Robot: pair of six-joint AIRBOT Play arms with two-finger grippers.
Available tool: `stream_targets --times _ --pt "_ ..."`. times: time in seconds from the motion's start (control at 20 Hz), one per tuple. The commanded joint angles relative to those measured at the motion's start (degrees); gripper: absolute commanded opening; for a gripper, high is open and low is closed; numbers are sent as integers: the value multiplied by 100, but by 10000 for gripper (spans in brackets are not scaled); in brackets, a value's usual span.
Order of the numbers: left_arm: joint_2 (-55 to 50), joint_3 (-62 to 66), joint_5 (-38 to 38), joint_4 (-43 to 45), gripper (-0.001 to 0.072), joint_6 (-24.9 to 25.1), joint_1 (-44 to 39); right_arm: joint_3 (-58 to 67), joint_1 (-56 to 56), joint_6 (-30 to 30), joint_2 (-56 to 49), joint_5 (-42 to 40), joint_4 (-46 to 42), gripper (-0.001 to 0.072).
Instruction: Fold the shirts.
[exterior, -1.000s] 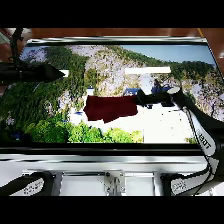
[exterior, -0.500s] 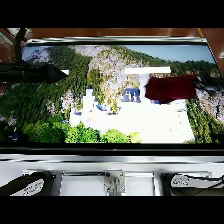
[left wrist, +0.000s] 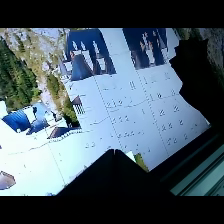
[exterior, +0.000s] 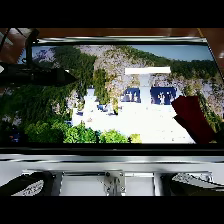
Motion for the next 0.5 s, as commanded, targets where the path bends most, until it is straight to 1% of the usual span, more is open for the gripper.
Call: stream_targets --times 0.0,0.1,0.2,0.3,0.4,0.45 --pt "-4 -2 7 20 40 -7 -70 -1263 -306 190 378 -472 -297 63" --pt "-4 0 4 20 40 -7 -70 -1569 -313 232 507 -509 -472 63" --pt "-4 -2 4 22 40 -2 -70 -1665 -313 341 625 -551 -750 63" --pt "-4 -2 4 22 40 0 -70 -1696 -313 417 726 -557 -817 64" --pt "-4 -2 4 22 40 15 -70 -1696 -313 501 822 -623 -828 96" --pt "-4 -2 4 28 40 17 -70 -1694 -313 487 892 -570 -879 283"
